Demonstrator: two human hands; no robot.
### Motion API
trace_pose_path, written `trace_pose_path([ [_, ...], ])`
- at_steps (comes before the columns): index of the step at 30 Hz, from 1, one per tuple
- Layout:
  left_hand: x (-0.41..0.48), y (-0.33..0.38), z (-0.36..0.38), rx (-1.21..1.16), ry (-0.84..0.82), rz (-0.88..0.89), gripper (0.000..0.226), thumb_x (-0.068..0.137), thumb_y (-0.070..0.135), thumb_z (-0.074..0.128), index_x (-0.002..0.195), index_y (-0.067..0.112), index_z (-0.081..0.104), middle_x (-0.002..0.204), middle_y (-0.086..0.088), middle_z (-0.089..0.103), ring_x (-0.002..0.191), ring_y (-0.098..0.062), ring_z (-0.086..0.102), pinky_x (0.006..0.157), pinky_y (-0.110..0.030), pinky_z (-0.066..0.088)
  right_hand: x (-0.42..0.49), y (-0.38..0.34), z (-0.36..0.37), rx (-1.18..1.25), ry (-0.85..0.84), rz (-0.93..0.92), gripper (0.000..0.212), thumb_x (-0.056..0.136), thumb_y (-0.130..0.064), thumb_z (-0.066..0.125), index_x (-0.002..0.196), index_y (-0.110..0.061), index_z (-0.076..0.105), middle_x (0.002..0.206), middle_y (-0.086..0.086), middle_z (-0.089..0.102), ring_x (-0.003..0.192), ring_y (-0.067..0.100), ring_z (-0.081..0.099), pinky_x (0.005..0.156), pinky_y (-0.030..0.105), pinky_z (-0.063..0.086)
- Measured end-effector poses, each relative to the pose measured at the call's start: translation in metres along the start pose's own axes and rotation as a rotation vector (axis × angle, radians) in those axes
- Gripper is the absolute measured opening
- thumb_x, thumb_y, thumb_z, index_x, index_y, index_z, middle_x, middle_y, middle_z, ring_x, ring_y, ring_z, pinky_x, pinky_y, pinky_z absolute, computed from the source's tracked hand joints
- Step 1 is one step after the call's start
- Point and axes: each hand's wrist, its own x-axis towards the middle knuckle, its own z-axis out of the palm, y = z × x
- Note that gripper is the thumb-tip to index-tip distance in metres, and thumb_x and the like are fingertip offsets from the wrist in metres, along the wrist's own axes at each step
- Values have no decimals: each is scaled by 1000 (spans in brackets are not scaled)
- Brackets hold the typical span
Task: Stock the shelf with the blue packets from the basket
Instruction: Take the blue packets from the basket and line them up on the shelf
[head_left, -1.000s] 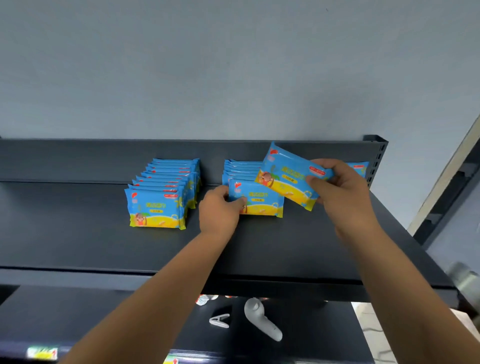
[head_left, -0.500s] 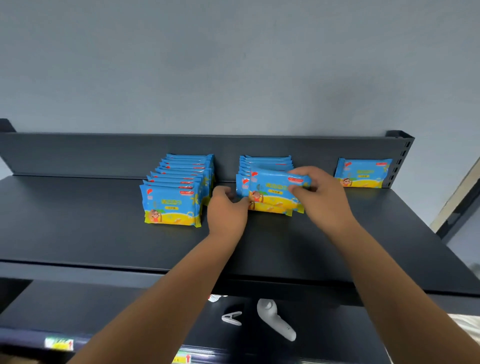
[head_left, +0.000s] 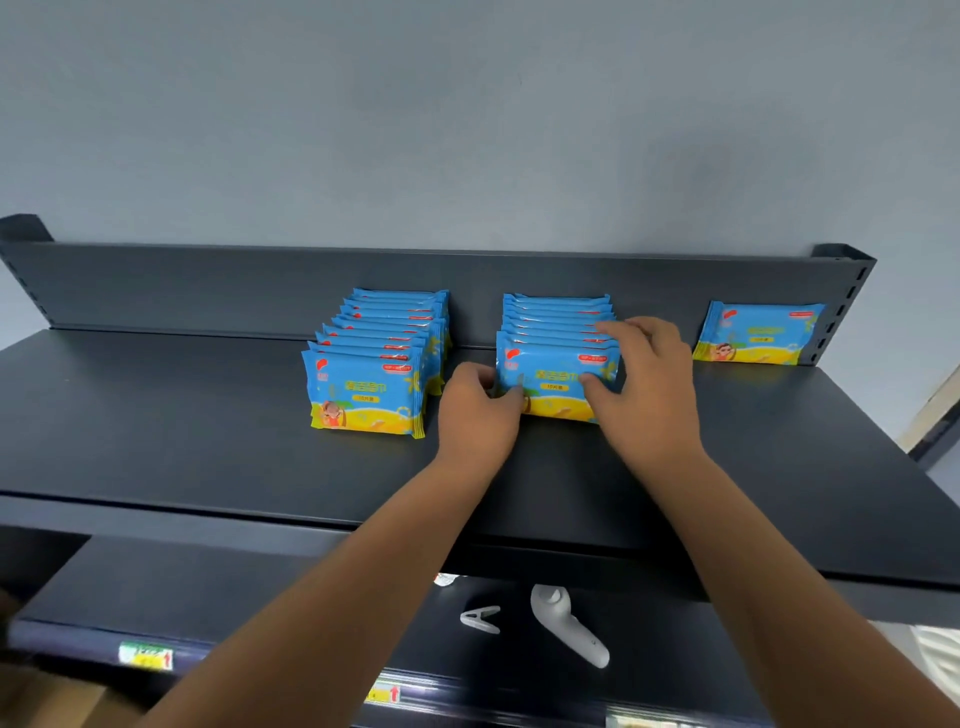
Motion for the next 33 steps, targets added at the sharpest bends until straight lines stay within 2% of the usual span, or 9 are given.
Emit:
trace_pose_path([
  [3, -6, 5, -2, 93, 3, 57, 39, 93, 28, 71, 126, 14, 55, 119, 0, 61, 111, -16, 59, 87, -30, 49, -3, -4, -6, -34, 1, 12, 64, 85, -23, 77, 143, -16, 51, 150, 6, 43, 140, 25, 39, 111, 40, 40],
  [8, -23, 14, -26, 725, 179, 549, 42, 96, 44, 53, 119, 9, 63, 130, -11, 61, 132, -39, 46, 109, -48, 40, -15, -25, -10, 21, 33, -147, 53, 100, -33, 57, 147, -9, 49, 161, 6, 40, 156, 23, 23, 125, 46, 26],
  [10, -29, 13, -41, 828, 281, 616, 50, 98, 51, 45, 121, 11, 66, 140, -12, 59, 144, -42, 38, 115, -54, 34, -19, -44, -5, 19, -22, -221, 56, 102, -39, 48, 149, -8, 48, 163, 6, 38, 157, 23, 22, 127, 45, 20],
  [14, -41, -3, -81, 912, 379, 485, 63, 102, 60, 34, 140, 16, 60, 157, -11, 47, 155, -39, 22, 122, -58, 21, -27, -89, 21, 49, -158, -302, 61, 105, -46, 36, 156, -13, 40, 166, 2, 33, 158, 18, 19, 128, 35, 13],
  [19, -61, -36, -158, 987, 458, 232, 67, 104, 61, 24, 155, 22, 42, 167, -5, 30, 158, -34, 7, 125, -57, 11, -43, -162, 71, 126, -291, -446, 67, 103, -51, 28, 157, -12, 37, 166, 5, 33, 157, 20, 20, 128, 42, 16],
  [23, -90, -76, -234, 1023, 533, 4, 71, 102, 66, 14, 162, 28, 25, 172, 0, 16, 159, -29, -5, 127, -55, 4, -77, -234, 117, 168, -418, -600, 78, 102, -59, 14, 163, -11, 23, 172, 5, 17, 159, 19, 8, 129, 39, 10],
  [27, -126, -115, -309, 1037, 607, -170, 76, 99, 68, 9, 161, 28, 27, 172, 3, 16, 159, -26, -5, 127, -55, 3, -127, -307, 156, 224, -612, -724, 87, 98, -67, -5, 165, -12, 2, 173, 3, -6, 159, 14, -10, 126, 31, -6],
  [30, -159, -149, -363, 1075, 653, -275, 71, 101, 65, 12, 159, 29, 31, 172, 3, 15, 159, -25, -6, 127, -54, 4, -168, -358, 187, 273, -675, -827, 94, 92, -67, -17, 164, -10, 4, 173, 6, -4, 159, 16, -7, 128, 35, -2],
  [33, -192, -182, -414, 1073, 663, -382, 66, 103, 65, 13, 160, 34, 28, 172, 4, 12, 159, -23, -9, 128, -53, 2, -208, -406, 217, 291, -758, -897, 84, 100, -64, -5, 164, -10, 0, 172, 6, -8, 159, 17, -10, 130, 40, 3],
])
